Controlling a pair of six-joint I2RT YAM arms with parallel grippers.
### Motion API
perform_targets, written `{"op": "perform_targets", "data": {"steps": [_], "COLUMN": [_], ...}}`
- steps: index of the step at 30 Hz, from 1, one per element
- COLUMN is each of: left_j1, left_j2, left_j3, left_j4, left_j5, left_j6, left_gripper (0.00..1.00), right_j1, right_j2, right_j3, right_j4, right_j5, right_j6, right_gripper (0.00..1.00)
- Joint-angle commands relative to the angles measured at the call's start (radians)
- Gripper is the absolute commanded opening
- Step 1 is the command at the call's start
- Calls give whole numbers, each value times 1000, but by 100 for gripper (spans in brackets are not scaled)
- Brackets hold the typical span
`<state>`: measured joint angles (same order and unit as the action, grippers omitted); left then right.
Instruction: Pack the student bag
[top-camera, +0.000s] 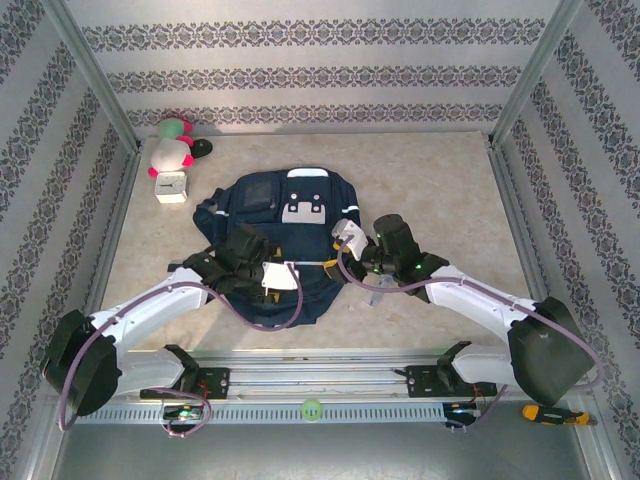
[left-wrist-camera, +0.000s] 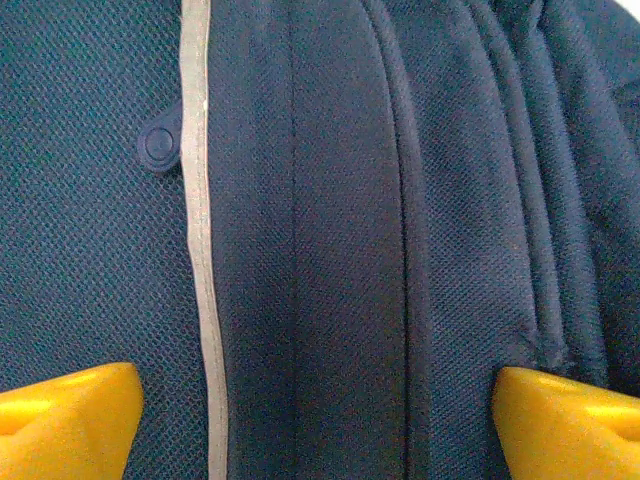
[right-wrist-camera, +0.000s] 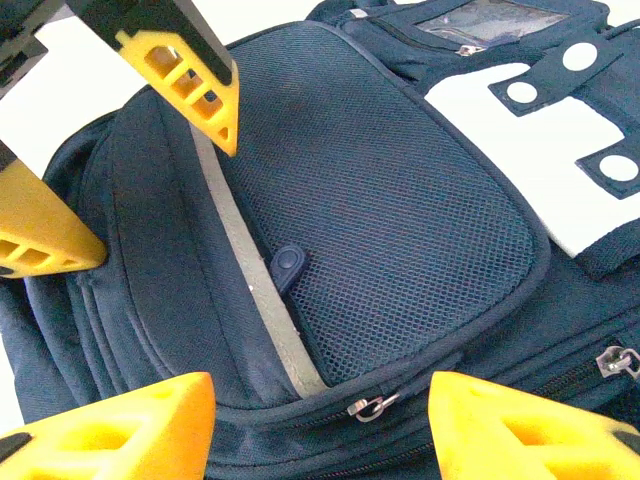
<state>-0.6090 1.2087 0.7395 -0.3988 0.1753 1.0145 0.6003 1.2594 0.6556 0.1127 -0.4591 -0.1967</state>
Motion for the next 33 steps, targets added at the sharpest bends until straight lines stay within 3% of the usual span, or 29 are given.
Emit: {"op": "perform_targets", "data": {"steps": [1,2,4,7,10,13,16,25,33], "left_j1": [-10,-10,-5,14,67,133,173,211,213], "left_j2": [-21,-23,-27,-55,-113,-173,-217,-249,-243], "left_j3": [-42,-47,-39,-20,-43,-81,-114,-144,-134], "left_j4": [109,159,197,175,194,228,249,255,249], "left_j5": [-88,-102,-93,8,132,242,289,326,346], "left_j6": [-16,-42,-97,-169,-241,-302,-327,-315,-301], "left_gripper": [81,67,51,21,5,0,0,0,0], "right_j1": [5,3,-15,-76,-145,-184,-197,-173,-163], "right_j2": [2,-1,-4,-3,10,50,107,198,263], "right_j3": [23,20,16,14,15,33,76,162,201], "right_j4": [5,10,21,34,42,33,0,-63,-76], "right_j5": [11,10,-16,-101,-174,-200,-254,-343,-387], "right_j6": [-33,-34,-29,-1,3,-3,-59,-303,-372], "right_gripper": [59,58,58,58,59,67,67,63,60]}}
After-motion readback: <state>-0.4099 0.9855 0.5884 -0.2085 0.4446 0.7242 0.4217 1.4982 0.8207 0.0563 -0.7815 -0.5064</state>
